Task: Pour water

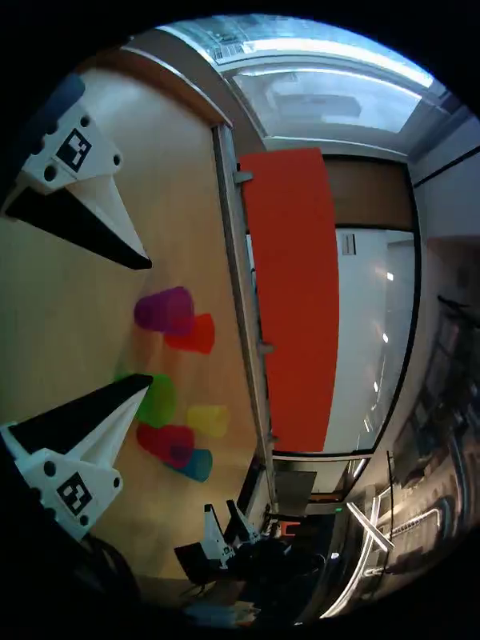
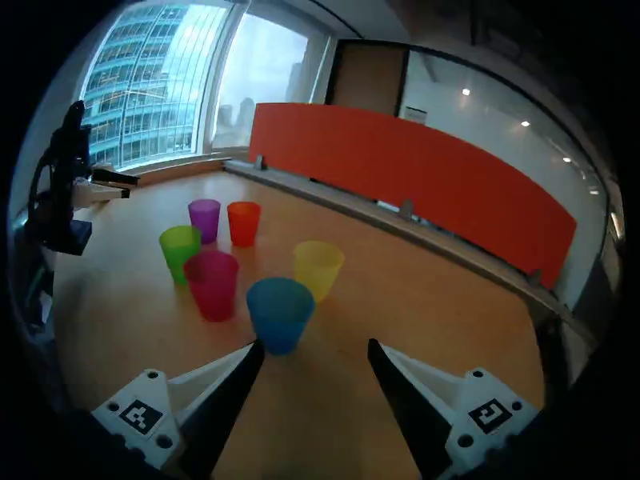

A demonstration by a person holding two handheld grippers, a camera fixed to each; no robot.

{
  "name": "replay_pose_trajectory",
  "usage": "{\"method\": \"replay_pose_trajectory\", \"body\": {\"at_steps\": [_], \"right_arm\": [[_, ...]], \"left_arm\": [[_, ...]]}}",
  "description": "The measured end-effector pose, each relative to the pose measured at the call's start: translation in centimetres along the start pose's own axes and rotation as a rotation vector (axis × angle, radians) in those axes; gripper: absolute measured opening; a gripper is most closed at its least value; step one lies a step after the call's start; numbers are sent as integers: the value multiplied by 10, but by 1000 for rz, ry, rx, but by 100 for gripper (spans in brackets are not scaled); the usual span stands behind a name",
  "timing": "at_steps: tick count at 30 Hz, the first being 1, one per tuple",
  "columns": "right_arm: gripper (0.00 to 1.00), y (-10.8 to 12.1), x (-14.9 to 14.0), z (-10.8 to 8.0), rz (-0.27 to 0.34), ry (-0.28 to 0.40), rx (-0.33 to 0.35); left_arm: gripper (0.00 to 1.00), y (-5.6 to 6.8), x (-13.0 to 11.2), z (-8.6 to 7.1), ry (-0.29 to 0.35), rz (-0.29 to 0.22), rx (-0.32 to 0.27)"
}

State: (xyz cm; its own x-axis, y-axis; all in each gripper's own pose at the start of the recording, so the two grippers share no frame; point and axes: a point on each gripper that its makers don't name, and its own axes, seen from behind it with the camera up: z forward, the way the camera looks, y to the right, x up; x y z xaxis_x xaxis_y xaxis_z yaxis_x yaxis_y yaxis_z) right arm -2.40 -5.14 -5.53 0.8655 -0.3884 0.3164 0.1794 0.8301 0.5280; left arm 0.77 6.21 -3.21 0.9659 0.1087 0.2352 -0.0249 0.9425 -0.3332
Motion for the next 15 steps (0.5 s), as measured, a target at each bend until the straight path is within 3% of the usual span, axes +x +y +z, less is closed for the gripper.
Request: {"method": "replay_pose_trajectory", "body": {"at_steps": [6,15], "right_arm": [[100,10,14,-10,29,68,-96],[100,33,46,-26,128,228,-269]], "left_arm": [[97,-13,14,-14,59,3,74],[97,-24,28,-28,126,11,165]]}}
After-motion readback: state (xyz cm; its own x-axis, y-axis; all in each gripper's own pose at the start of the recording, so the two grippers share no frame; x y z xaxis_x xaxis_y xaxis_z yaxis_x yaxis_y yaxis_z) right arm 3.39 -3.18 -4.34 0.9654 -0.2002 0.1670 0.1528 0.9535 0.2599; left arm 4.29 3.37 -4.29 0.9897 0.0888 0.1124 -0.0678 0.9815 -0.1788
